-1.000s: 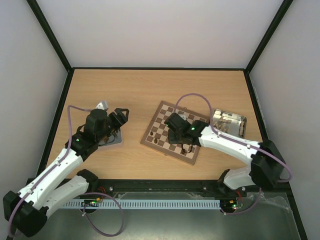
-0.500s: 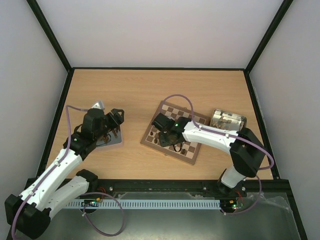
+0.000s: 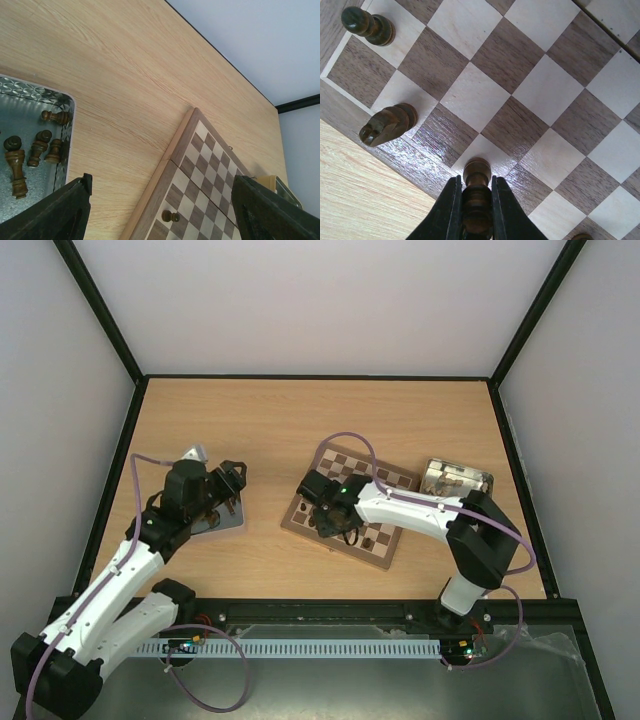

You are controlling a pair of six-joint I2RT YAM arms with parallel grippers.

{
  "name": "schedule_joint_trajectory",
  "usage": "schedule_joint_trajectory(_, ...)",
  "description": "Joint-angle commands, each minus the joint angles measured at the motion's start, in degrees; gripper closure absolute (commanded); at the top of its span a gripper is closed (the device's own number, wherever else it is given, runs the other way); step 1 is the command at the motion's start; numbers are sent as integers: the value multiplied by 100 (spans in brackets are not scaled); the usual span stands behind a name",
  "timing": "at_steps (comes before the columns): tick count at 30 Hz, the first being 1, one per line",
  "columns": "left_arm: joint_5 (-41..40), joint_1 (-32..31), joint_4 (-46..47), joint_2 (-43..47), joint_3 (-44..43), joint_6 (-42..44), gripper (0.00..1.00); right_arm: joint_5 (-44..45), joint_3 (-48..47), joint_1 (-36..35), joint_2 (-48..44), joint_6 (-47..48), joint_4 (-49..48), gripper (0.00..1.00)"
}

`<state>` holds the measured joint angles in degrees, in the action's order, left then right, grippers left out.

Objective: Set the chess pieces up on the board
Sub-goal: Place the chess piece on the chessboard, then pick up the chess piece from the storage box.

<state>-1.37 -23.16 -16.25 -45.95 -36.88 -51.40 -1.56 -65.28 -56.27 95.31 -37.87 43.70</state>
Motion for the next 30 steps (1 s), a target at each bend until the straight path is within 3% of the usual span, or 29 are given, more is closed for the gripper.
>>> schedule_joint_trajectory(1,48,48,-56,111,96,74,21,194,-207,-47,94,64,328,98)
schedule_joint_trajectory(7,66,65,-67,125,112,67,21,306,-246,-45,134,35,363,94)
schedule_joint_trajectory(14,76,87,-110,122,63,83,21,350,-457,-46,-153,-132,275,60)
schedule_joint_trajectory(21,65,181,-308,36,-10,130,20,1938,-294,-10,-1087,-859,-202,55)
schedule_joint_trajectory(27,207,408,-504,-299,108,167,20,2063,48,163,-1620,-870,-901,54)
schedule_joint_trajectory(30,320,700,-694,-588,101,380,24,1951,245,307,-1729,-831,-1267,54)
